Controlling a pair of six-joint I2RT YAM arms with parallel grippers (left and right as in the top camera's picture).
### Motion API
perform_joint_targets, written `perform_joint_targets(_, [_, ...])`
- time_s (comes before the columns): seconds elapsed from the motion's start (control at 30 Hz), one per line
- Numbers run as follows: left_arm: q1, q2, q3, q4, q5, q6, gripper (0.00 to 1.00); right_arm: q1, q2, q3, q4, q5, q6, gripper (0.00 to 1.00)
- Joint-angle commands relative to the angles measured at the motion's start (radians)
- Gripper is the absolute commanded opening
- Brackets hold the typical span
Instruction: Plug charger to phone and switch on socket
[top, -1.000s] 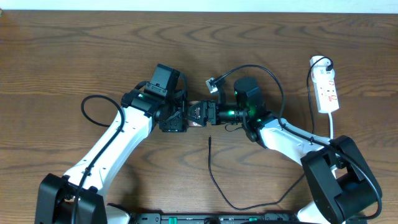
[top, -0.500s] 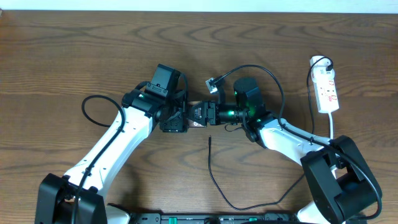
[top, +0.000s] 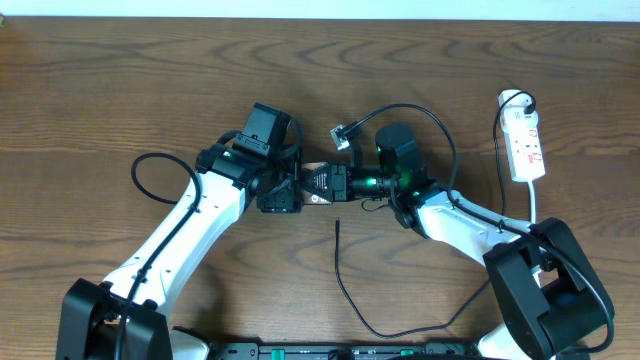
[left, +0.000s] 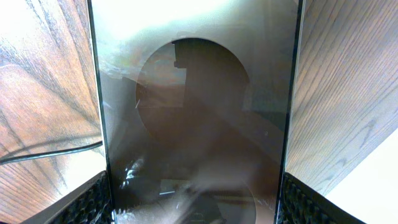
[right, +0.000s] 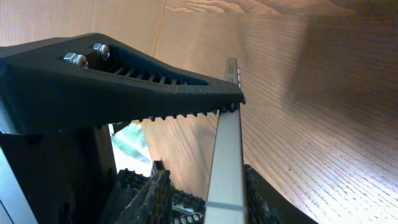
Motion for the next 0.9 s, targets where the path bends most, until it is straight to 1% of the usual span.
perform_joint_targets(0.0, [-0.003, -0.011, 0.026, 0.005, 0.016, -0.005, 0.07, 0.005, 0.005, 0.011, -0.001, 0.001, -0.005, 0.32])
perform_joint_targets(0.4, [-0.003, -0.011, 0.026, 0.005, 0.039, -0.005, 0.07, 0.005, 0.005, 0.011, -0.001, 0.001, -0.005, 0.26])
perform_joint_targets(0.53, [-0.003, -0.011, 0.026, 0.005, 0.039, -0.005, 0.07, 0.005, 0.005, 0.011, -0.001, 0.005, -0.004, 0.22])
perform_joint_targets(0.67, [-0.003, -0.011, 0.026, 0.005, 0.039, -0.005, 0.07, 0.005, 0.005, 0.011, -0.004, 0.008, -0.004, 0.21])
perform_joint_targets(0.87, [-0.003, -0.011, 0.026, 0.005, 0.039, -0.005, 0.07, 0.005, 0.005, 0.011, -0.005, 0.008, -0.004, 0.16])
